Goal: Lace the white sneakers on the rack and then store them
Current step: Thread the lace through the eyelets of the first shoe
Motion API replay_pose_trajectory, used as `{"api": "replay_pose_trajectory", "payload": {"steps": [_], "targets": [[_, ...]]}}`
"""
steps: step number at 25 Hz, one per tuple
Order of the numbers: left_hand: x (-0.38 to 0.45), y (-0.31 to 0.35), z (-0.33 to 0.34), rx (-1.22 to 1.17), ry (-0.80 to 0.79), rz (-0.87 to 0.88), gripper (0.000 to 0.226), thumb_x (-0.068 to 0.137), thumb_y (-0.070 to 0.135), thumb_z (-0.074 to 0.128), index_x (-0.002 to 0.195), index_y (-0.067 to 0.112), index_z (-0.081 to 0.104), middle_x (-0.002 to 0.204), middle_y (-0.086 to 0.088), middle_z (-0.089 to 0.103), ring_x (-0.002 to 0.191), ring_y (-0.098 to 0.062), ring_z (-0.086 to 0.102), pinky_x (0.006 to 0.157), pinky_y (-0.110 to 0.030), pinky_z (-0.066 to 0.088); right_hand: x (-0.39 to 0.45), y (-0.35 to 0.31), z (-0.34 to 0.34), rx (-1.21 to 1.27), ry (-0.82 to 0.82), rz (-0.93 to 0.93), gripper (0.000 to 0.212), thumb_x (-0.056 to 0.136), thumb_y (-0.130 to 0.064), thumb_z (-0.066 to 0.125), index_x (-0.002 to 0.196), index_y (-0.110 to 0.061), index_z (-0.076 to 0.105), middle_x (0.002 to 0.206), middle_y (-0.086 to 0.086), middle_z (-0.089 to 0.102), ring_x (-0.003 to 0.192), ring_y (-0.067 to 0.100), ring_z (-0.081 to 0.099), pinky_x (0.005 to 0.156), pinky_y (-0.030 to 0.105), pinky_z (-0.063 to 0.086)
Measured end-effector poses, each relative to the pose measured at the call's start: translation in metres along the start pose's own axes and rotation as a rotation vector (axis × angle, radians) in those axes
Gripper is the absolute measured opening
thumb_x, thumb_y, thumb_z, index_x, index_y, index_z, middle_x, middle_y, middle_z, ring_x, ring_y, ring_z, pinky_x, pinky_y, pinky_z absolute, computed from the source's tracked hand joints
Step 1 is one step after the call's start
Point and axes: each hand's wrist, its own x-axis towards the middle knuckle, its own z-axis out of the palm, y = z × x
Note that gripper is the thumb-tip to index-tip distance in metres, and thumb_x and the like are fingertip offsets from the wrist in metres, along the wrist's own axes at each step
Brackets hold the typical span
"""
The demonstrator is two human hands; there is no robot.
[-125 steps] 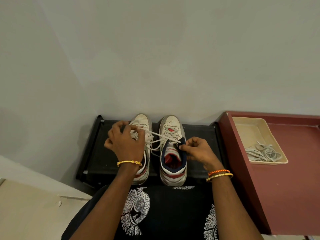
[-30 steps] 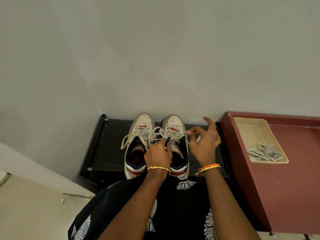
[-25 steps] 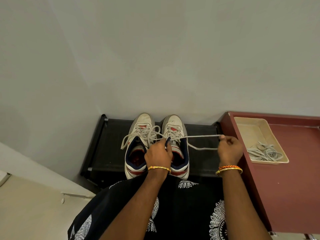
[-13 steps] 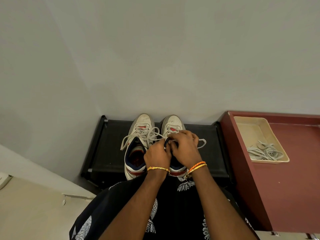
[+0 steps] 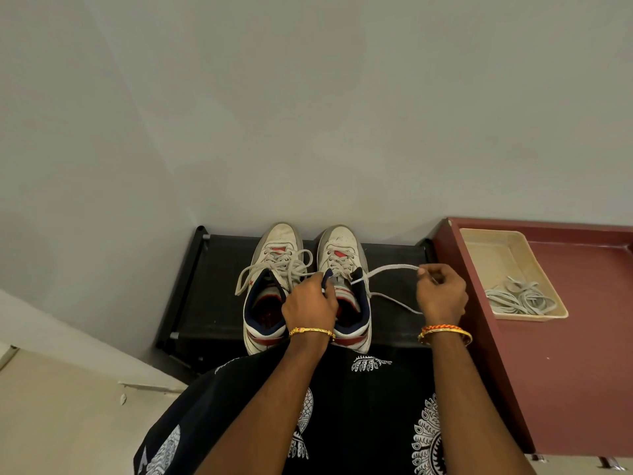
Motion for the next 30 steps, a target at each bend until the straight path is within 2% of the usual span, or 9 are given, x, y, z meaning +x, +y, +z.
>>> {"api": "replay_pose_trajectory", "payload": {"steps": [5,8,11,14,17,20,23,27,30], "targets": [[0.001,-0.001,0.002,0.006,-0.018,-0.004,0.031,0.097,0.038,0.043,0.113,0.018,0.062,0.101,-0.002,0.068,0.094,-0.022,0.064,0.073,-0.031,0.047,-0.014,-0.009,0.022,-0.150,-0.148,-0.262,0.021,0.084,-0.018,0.063,0.104,-0.022,0.066,0.122,0.004,0.058,0.121,0.028,0.046,0.106,0.051,0.028],[0.001,-0.001,0.001,-0.017,-0.023,0.003,0.028,0.096,0.036,0.046,0.108,0.018,0.063,0.099,-0.003,0.068,0.092,-0.023,0.063,0.072,-0.031,0.046,-0.031,-0.020,0.035,-0.281,-0.344,-0.480,0.027,0.081,-0.027,0.066,0.108,-0.023,0.065,0.119,-0.001,0.055,0.122,0.020,0.040,0.105,0.044,0.028],[0.002,0.000,-0.001,-0.068,-0.016,0.003,0.024,0.094,0.033,0.049,0.110,0.019,0.060,0.100,-0.003,0.068,0.092,-0.023,0.063,0.072,-0.032,0.047,-0.035,-0.014,0.045,-0.384,-0.512,-0.561,0.026,0.081,-0.027,0.069,0.105,-0.020,0.067,0.114,0.001,0.051,0.107,0.017,0.049,0.098,0.039,0.041],[0.006,0.002,0.002,-0.047,-0.002,0.064,0.033,0.093,0.028,0.052,0.124,0.018,0.054,0.113,-0.004,0.064,0.105,-0.022,0.058,0.081,-0.035,0.048,-0.027,-0.012,0.042,-0.175,-0.454,-0.433,0.010,0.081,-0.012,0.068,0.088,-0.018,0.071,0.099,0.002,0.062,0.087,0.013,0.058,0.084,0.034,0.052],[0.014,0.004,0.007,0.055,0.032,0.255,0.039,0.089,0.020,0.056,0.128,0.015,0.054,0.123,-0.007,0.057,0.116,-0.026,0.047,0.091,-0.038,0.042,-0.027,-0.012,0.039,-0.090,-0.430,-0.267,0.018,0.080,-0.017,0.071,0.097,-0.017,0.064,0.086,0.000,0.066,0.082,0.016,0.063,0.078,0.036,0.055],[0.023,0.008,0.012,0.197,-0.095,0.362,0.035,0.092,0.019,0.049,0.126,0.021,0.058,0.128,0.001,0.055,0.125,-0.021,0.040,0.099,-0.037,0.031,-0.029,-0.014,0.041,-0.084,-0.418,-0.098,0.016,0.082,-0.022,0.068,0.093,-0.013,0.062,0.077,0.001,0.065,0.079,0.018,0.064,0.078,0.036,0.055],[0.029,0.012,0.016,0.316,-0.164,0.355,0.033,0.095,0.021,0.043,0.125,0.023,0.058,0.129,0.003,0.055,0.123,-0.020,0.042,0.099,-0.035,0.029,-0.023,-0.015,0.042,-0.129,-0.394,-0.044,0.020,0.082,-0.022,0.063,0.073,-0.005,0.067,0.071,0.010,0.067,0.078,0.028,0.064,0.075,0.040,0.054],[0.031,0.016,0.019,0.387,-0.122,0.322,0.027,0.096,0.025,0.046,0.120,0.021,0.058,0.123,-0.001,0.058,0.117,-0.024,0.048,0.096,-0.037,0.032,-0.015,-0.014,0.044,-0.066,-0.403,0.080,0.019,0.077,-0.020,0.065,0.068,-0.004,0.068,0.068,0.011,0.066,0.075,0.031,0.065,0.072,0.045,0.057],[0.031,0.017,0.020,0.393,-0.106,0.311,0.023,0.095,0.024,0.048,0.112,0.018,0.061,0.117,-0.002,0.060,0.111,-0.026,0.053,0.092,-0.037,0.034,-0.014,-0.015,0.042,0.025,-0.415,0.171,0.016,0.079,-0.014,0.066,0.065,-0.007,0.066,0.067,0.009,0.064,0.071,0.026,0.063,0.060,0.035,0.057]]}}
